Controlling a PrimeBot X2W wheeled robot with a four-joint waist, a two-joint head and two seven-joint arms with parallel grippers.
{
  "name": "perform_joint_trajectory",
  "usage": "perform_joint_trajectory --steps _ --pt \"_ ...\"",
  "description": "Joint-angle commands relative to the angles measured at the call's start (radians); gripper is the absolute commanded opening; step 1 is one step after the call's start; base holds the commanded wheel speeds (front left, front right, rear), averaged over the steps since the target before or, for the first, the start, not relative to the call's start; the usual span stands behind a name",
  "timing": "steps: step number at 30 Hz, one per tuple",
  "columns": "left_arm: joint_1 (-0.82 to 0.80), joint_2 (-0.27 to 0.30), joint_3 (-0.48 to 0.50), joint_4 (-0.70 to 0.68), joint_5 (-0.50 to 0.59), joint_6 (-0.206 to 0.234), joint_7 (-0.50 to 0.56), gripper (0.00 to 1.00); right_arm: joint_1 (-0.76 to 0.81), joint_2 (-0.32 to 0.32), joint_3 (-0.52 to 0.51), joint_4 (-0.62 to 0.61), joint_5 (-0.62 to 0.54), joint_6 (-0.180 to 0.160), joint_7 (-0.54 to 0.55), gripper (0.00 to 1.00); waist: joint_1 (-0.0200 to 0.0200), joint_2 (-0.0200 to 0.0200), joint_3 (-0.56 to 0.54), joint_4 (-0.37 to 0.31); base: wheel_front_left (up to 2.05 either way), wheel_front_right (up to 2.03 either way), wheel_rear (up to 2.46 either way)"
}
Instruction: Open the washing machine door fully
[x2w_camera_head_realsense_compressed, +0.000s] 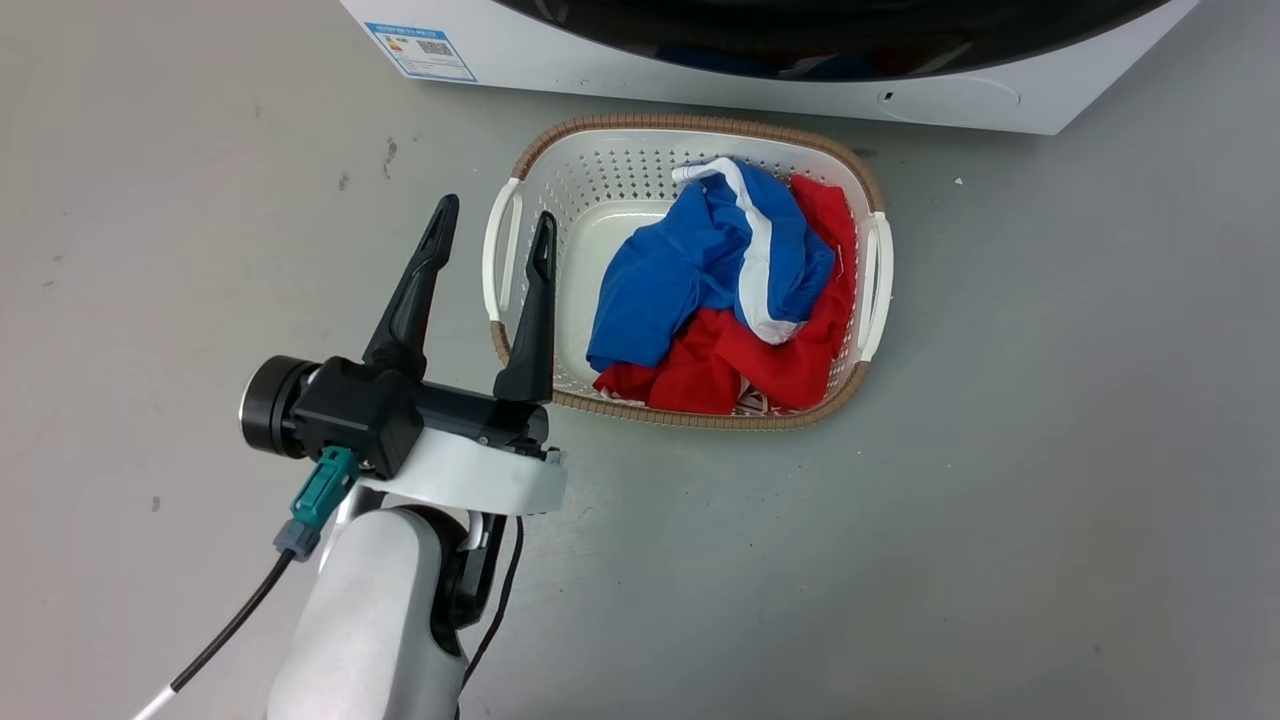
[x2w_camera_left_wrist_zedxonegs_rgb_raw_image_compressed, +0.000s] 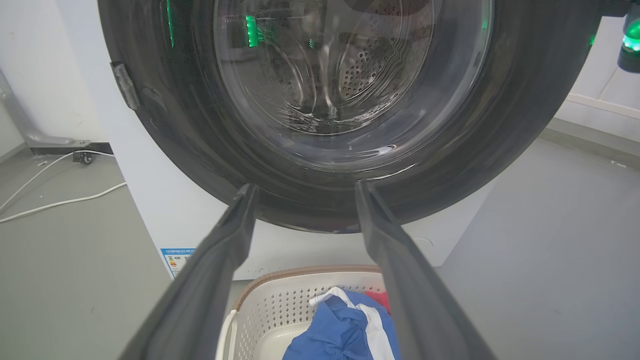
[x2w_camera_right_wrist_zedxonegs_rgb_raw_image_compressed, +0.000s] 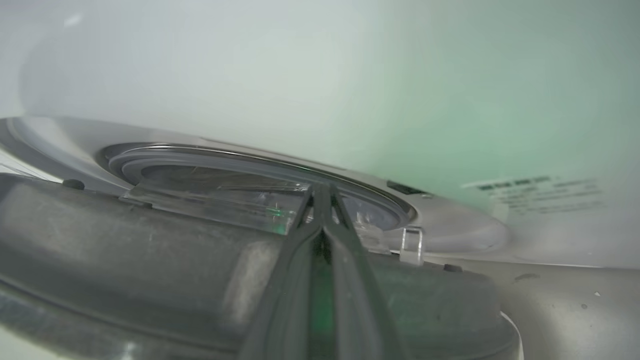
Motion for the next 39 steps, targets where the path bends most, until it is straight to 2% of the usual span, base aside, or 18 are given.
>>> perform_joint_trajectory --steps 1,13,21,28,39 --pt "-0.015 -0.002 -0.001 -0.002 -0.005 0.007 -0.002 1.0 0.015 0.037 0.016 0.003 -0.003 0.0 0.029 0.0 -0.0001 0.0 0.0 0.0 0.0 0.0 0.0" --pt "0.021 -0.002 -0.002 0.036 -0.014 0.005 -0.002 1.0 0.141 0.029 0.001 -0.062 0.032 0.001 0.187 0.0 -0.0001 0.0 -0.087 -0.023 0.0 0.0 0.0" --pt "0.074 -0.002 0.024 0.077 -0.013 -0.005 -0.002 1.0 0.294 0.062 0.021 -0.131 0.034 0.001 0.29 0.0 -0.0001 0.0 -0.197 -0.053 0.0 0.0 0.0" --pt "0.135 -0.002 0.031 0.106 -0.025 -0.014 -0.002 1.0 0.44 0.106 0.022 -0.201 0.036 0.001 0.369 0.0 -0.0001 0.0 -0.306 -0.057 0.0 0.0 0.0" --pt "0.238 -0.001 0.025 0.151 -0.015 -0.045 -0.002 1.0 0.633 0.227 0.033 -0.293 0.017 0.001 0.42 0.0 -0.0001 0.0 -0.449 -0.059 0.0 0.0 0.0"
